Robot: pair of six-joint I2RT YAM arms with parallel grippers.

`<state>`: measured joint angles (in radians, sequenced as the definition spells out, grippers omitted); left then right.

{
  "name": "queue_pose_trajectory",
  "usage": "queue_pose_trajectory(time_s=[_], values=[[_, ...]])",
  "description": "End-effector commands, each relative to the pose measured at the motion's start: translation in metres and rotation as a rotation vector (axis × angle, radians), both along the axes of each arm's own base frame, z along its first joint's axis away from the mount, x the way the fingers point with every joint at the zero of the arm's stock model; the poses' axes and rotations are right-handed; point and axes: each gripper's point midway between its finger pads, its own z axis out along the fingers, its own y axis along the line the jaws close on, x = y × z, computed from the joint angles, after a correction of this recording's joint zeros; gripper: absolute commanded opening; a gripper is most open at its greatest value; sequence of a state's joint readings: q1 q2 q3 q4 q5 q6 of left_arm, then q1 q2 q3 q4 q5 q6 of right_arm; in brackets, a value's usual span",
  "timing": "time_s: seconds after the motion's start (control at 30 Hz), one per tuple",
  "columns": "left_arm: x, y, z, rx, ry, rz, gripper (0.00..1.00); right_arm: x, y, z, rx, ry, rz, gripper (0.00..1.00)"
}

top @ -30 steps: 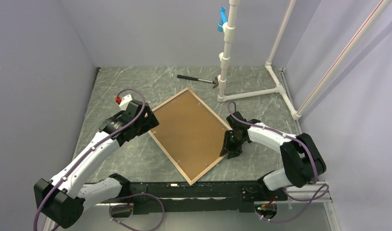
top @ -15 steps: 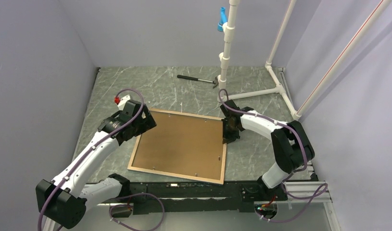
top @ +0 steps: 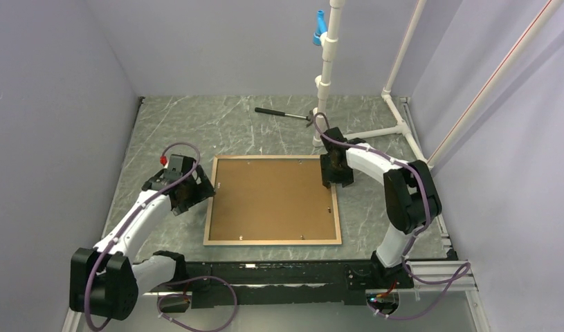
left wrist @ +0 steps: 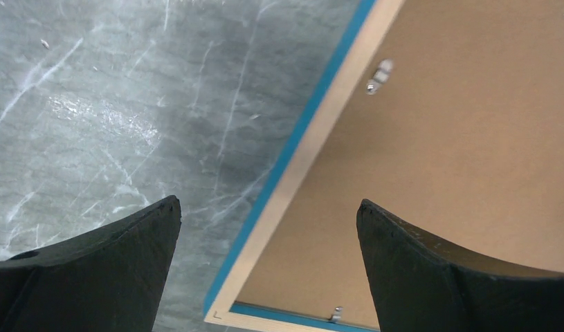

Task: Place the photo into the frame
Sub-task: Adjust the photo frame at the center of the board, then install the photo frame at the center of the board.

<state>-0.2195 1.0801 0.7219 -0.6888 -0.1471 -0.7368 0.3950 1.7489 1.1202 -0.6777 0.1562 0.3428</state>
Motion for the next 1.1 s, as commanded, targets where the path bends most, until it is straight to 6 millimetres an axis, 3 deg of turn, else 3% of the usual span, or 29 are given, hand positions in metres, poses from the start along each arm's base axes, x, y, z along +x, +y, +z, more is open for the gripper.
queue_pose_trajectory(time_s=[0.0,0.07,0.2,0.3,0.63,1.07], values=[[0.009,-0.006,-0.020,-0.092,0.000,-0.051,0.99,0.010,-0.007,0.019,0.016,-0.058,-0.039,0.68],[0.010,-0.014,-0.029,-0.141,0.012,-0.076,0.99,0.004,0.001,0.022,0.105,-0.062,-0.051,0.81],[0.014,-0.037,-0.039,-0.255,0.020,-0.138,0.98,-0.012,0.023,0.025,0.293,-0.016,-0.037,0.84],[0.016,-0.048,-0.046,-0.316,0.023,-0.158,0.94,-0.022,0.024,0.021,0.308,0.016,-0.035,0.84],[0.010,-0.052,-0.059,-0.339,0.077,-0.159,0.79,-0.052,0.015,0.007,0.242,0.086,-0.032,0.74],[0.011,-0.050,-0.058,-0.328,0.080,-0.162,0.77,-0.083,0.013,0.003,0.139,0.122,-0.012,0.56]])
